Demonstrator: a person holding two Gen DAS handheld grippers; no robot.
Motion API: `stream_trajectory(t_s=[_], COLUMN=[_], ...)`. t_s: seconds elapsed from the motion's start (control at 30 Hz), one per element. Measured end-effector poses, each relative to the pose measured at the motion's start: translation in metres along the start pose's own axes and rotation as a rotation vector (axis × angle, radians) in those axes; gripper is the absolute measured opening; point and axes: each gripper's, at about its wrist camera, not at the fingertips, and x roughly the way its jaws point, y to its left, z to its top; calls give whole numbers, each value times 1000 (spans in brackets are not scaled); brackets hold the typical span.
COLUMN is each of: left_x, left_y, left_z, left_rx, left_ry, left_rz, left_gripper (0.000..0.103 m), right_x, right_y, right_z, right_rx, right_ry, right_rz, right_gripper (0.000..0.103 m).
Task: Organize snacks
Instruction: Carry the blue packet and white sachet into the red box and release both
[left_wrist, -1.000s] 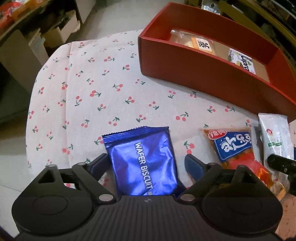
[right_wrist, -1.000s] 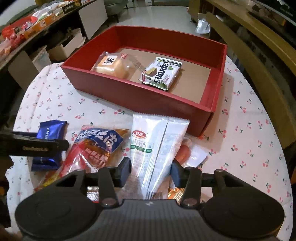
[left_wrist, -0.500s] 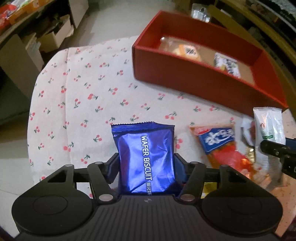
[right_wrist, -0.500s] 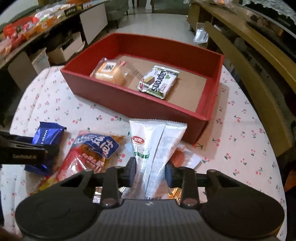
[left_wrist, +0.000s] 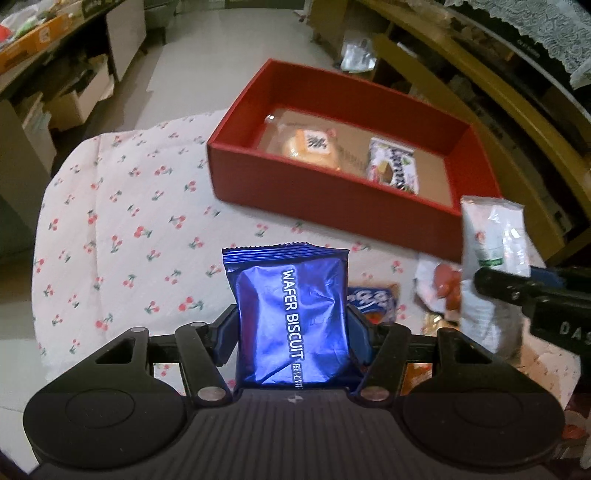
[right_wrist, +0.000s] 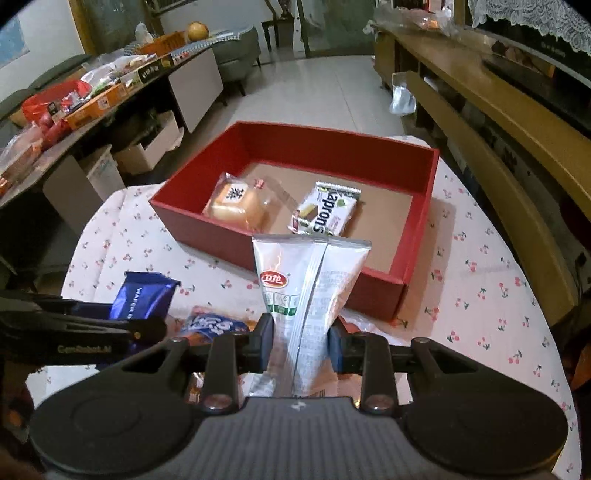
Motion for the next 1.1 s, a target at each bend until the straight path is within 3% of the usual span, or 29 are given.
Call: stream_trajectory(t_s=[0.6,1.1], left_x=[6,52], left_y=[-33,-47], left_z=[62,119], left_rx=[26,50], left_ry=[-97,-116], left_rz=[-59,-16], left_gripper=[67,67], right_x=[1,47], right_y=[-5,-37], right_z=[48,104], right_rx=[64,154], right_ry=[-94,-136], right_rz=[22,-28], right_gripper=[33,33])
